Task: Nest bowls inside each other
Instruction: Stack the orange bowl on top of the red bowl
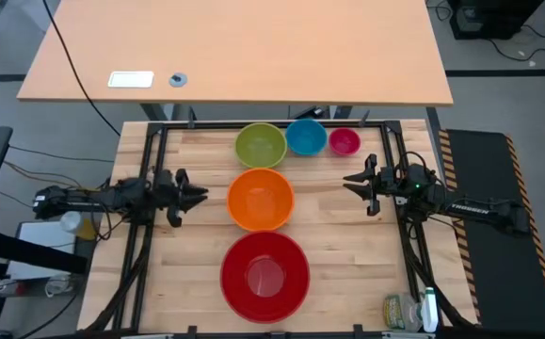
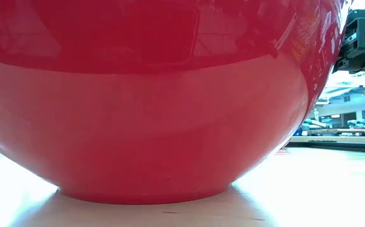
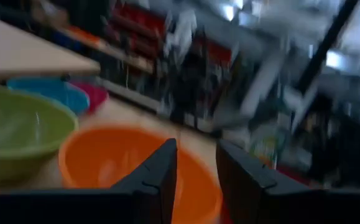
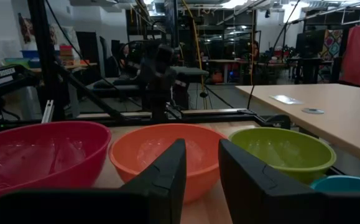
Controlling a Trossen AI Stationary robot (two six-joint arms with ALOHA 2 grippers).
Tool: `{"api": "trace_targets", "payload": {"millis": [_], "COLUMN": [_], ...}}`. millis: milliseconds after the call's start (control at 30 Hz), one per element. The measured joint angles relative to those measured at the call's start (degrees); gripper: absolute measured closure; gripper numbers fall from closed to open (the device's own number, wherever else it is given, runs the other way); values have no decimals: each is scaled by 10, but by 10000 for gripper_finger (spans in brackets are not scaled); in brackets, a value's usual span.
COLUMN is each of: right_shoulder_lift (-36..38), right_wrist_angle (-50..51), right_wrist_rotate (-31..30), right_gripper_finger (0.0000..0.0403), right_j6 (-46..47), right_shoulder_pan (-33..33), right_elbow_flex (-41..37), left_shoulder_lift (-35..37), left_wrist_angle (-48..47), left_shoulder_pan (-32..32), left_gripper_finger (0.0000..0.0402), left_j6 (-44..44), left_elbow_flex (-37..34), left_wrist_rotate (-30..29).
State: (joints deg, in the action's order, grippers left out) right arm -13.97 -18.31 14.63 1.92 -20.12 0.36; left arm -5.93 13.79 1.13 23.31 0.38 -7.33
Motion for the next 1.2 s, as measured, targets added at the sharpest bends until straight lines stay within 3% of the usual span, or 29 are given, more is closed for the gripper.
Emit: {"api": "trace_targets", "payload": {"millis": [133,567,700,800,933,1033,1100,1200], "right_shoulder_lift": [0,0,-1,-3,-17,-32,-60,-137], "right_wrist_angle": [0,0,-35,-158,-324,-337,-298,-202], "right_wrist_rotate": [0,-1,-102,-129,-293,-362,-327,-216], "right_gripper_finger": [300,300,300,300,300,300,300,300], "right_j6": [0,0,20,159,254,296,312,302], "right_shoulder_pan": [0,0,-4,-2,-9,-22,-31,-35], "right_elbow_flex": [0,0,0,0,0,28,71,173], "left_shoulder_lift": [-1,-1,-1,-1,-1,-1,-1,-1], "left_wrist_angle": [71,148,207,246,268,286,298,303], "left_shoulder_pan": [0,0,0,0,0,0,0,0], "left_gripper_finger": [288,288,288,288,288,288,288,288], "left_j6": [5,10,81,118,106,120,147,190], "left_elbow_flex": [0,0,0,0,0,0,0,2], "left_wrist_rotate": [-36,-39,-84,-104,-116,-127,-144,-191]}}
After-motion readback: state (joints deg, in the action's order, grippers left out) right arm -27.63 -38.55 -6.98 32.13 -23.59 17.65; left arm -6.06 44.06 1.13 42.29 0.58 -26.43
